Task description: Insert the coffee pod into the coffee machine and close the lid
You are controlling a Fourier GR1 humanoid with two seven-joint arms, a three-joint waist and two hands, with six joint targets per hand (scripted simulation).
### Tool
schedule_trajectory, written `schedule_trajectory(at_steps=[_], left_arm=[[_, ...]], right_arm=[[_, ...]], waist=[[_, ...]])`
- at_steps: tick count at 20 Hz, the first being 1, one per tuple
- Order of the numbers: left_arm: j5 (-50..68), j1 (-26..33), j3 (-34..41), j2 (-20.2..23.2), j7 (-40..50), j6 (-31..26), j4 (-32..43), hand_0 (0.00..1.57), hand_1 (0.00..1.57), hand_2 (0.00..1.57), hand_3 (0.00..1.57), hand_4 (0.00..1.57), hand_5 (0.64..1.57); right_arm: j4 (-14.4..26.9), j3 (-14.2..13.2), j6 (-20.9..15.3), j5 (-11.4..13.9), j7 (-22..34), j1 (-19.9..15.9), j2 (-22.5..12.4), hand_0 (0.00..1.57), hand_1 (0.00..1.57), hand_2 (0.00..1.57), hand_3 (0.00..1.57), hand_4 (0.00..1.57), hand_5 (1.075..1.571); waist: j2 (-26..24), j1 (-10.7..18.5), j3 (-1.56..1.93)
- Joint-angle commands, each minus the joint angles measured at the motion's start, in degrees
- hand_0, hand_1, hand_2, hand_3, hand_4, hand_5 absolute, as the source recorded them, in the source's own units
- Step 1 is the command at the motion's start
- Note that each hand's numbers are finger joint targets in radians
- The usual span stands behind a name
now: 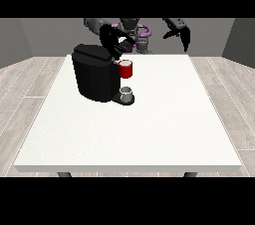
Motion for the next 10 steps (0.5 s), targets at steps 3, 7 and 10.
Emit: schedule_trajectory(at_steps=[3, 7, 10], left_arm=[[-0.05, -2.88, -0.93, -0.06, 1.39, -0.53, -0.63, 0.00, 0.00, 0.00, 0.00, 0.38, 1.571], [-0.19, -4.10, -2.12, -0.52, -0.43, -1.46, 0.26, 0.00, 0.00, 0.00, 0.00, 0.42, 1.571], [0.28, -5.31, -2.33, -0.82, -0.57, -1.93, 0.45, 0.00, 0.00, 0.00, 0.00, 0.40, 1.571]], right_arm=[[-4.41, 2.14, 0.96, -1.29, -4.41, -5.13, 4.51, 0.00, 0.00, 0.00, 0.00, 0.13, 1.571], [-7.09, 2.34, 1.54, 0.72, 1.38, -8.19, 1.42, 0.00, 0.00, 0.00, 0.00, 0.00, 1.571], [-8.46, 1.32, 1.38, 1.37, 1.80, -8.17, -0.17, 0.00, 0.00, 0.00, 0.00, 0.00, 1.571]], waist=[[1.03, 6.47, -1.27], [2.63, 10.04, -1.39], [4.50, 11.54, -1.34]])
